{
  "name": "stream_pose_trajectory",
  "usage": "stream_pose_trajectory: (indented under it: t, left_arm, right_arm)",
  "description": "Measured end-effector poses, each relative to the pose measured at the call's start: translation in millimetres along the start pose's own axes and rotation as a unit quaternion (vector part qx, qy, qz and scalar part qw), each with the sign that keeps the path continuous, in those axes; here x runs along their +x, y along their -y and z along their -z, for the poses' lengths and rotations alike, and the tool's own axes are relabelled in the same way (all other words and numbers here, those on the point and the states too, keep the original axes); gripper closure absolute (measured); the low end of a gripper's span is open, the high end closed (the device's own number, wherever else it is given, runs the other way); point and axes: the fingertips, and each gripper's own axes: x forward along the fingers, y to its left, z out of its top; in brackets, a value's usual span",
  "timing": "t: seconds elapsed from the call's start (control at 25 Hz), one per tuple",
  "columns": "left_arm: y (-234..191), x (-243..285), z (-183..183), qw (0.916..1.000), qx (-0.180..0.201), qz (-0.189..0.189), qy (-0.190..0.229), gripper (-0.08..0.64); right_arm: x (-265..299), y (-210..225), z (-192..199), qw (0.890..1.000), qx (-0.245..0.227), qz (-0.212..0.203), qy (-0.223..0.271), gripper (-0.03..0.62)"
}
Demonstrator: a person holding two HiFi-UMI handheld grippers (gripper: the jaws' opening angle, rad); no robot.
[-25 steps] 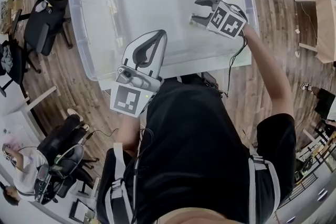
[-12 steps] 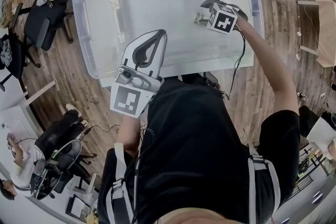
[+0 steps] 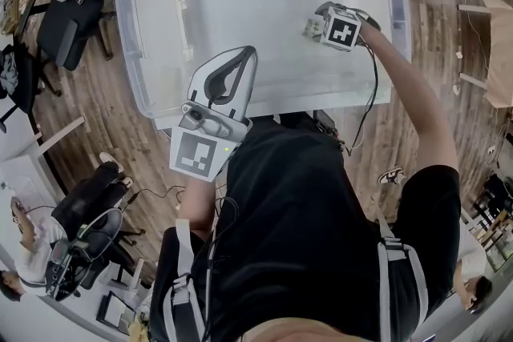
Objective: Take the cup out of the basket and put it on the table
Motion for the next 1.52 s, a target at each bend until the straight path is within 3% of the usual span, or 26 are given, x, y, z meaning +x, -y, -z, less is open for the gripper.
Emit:
stream_pose_trajectory:
  t: [0.84, 1.32, 1.52]
  left_arm:
    - [-9, -7, 6, 0.9998, 0.002, -0.016, -0.011, 0.542]
    - [-6, -7, 3, 0.9999, 0.005, -0.014, -0.009, 0.542]
    - [-3, -7, 1, 0.9999, 0.005, -0.014, -0.006, 0.543]
  right_arm:
    - [42, -1, 16, 0.999, -0.010, -0.012, -0.048, 0.299]
    - [37, 14, 17, 0.998, -0.023, 0.027, -0.060, 0.299]
    - [21, 20, 7, 0.999, -0.009, 0.038, -0.038, 0.299]
